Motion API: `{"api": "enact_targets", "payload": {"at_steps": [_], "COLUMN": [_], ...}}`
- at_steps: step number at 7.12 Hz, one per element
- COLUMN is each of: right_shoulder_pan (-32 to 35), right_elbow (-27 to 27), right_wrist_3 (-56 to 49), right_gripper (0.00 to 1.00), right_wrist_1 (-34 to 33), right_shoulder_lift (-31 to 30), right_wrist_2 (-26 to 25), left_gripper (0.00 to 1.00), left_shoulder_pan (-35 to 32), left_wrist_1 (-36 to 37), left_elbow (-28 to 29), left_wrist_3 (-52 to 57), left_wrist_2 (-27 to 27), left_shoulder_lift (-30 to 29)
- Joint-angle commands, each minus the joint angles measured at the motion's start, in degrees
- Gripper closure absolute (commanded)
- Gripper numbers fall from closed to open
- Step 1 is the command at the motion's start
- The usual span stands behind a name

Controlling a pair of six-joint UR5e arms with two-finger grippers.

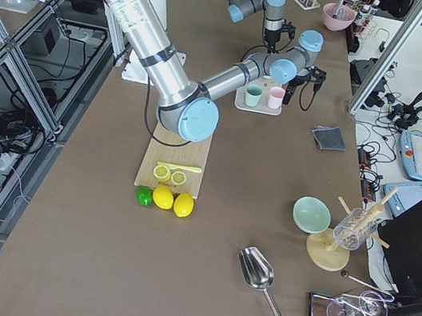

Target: Place all cups on tray

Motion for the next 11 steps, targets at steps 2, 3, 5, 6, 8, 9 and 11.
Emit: {"api": "enact_targets", "payload": {"at_steps": [2, 3, 5, 6, 8, 9, 11], "right_shoulder_pan": [1.5, 1.9, 4.5, 4.9, 7.6, 8.7, 10.9], "right_elbow": [0.3, 0.3, 1.2, 2.8, 6.8, 9.6, 15.1], "right_wrist_3": [-1.9, -2.0, -5.4, -8.1, -16.7, -22.4, -28.4], "right_gripper": [0.00, 0.00, 0.00, 0.00, 0.00, 0.00, 0.00], "right_wrist_1": [-0.1, -0.1, -2.9, -6.2, -10.9, -11.4, -11.3], "right_shoulder_lift": [-1.2, -1.7, -2.8, -3.8, -8.8, -13.4, -22.7], "right_wrist_2": [0.2, 0.2, 2.2, 2.1, 2.1, 2.1, 2.1], "left_gripper": [0.88, 0.13, 0.03, 0.03, 0.02, 0.02, 0.02], "left_shoulder_pan": [1.4, 1.3, -0.1, -2.4, -8.4, -11.7, -18.5], "left_wrist_1": [-0.9, -0.9, -0.1, 0.1, 4.6, 3.8, 0.5], "left_elbow": [1.4, 1.3, -1.0, -2.9, -10.7, -14.3, -17.3], "left_wrist_3": [0.1, 0.2, 0.3, 0.5, 12.0, 20.3, 22.1], "left_wrist_2": [0.4, 0.4, 0.2, -1.0, -4.9, -5.3, -5.4], "left_shoulder_lift": [-0.3, -0.1, -0.1, 0.2, 6.1, 11.7, 19.6]}}
